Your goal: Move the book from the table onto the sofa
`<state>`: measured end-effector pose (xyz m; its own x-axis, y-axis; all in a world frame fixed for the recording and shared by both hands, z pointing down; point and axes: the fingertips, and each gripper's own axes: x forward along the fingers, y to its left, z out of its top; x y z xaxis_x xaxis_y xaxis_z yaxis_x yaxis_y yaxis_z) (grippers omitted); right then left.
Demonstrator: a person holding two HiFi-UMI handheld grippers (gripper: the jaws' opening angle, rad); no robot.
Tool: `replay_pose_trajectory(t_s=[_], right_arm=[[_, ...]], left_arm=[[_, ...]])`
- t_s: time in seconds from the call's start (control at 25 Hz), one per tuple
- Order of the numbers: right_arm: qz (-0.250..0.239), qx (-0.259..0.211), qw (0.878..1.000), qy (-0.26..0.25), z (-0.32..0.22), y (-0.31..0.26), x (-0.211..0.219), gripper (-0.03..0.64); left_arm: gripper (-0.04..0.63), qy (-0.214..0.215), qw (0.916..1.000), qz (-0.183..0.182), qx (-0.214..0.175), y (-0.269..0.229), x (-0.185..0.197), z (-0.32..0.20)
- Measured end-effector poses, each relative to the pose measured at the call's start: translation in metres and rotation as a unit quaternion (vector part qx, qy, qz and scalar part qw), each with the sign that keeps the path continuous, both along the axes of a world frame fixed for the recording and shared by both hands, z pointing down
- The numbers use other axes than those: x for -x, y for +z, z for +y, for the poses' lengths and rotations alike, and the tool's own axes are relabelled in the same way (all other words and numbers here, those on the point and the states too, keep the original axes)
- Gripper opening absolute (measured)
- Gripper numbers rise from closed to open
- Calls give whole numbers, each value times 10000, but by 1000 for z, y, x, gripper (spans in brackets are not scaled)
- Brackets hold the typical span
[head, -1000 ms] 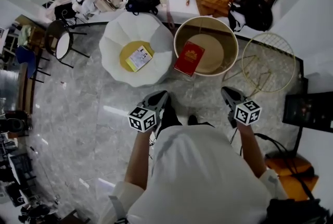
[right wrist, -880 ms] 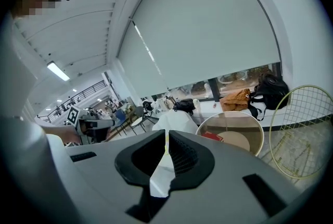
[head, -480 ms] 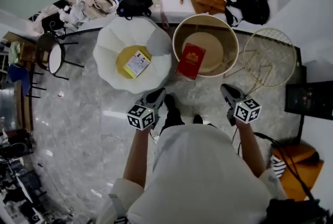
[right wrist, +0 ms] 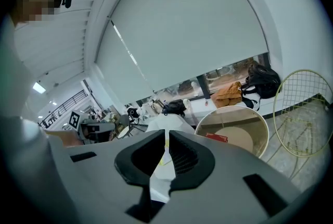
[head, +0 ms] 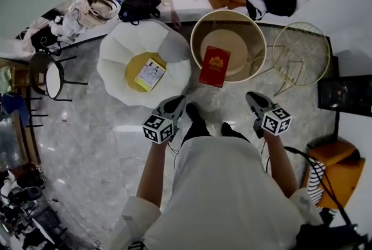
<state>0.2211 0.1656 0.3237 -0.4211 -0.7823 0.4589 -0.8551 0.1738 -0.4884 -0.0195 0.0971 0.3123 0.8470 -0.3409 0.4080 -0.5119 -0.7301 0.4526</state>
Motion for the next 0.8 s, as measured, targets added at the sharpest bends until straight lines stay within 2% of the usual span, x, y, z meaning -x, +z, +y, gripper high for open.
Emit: replay_pose_trajectory(t_s=[0.16, 0.36, 0.8], right_arm=[[-86, 99, 9994, 316, -11, 12, 8, 44], [-127, 254, 9981, 548, -14, 23, 20, 45], [-291, 607, 9962, 546, -38, 60, 5, 46]], left_arm=[[2, 388, 9991, -169, -22, 17, 3, -16], [2, 697, 9974, -145, 61, 30, 4, -25], [2, 787, 9959, -67, 443, 57, -24, -38]])
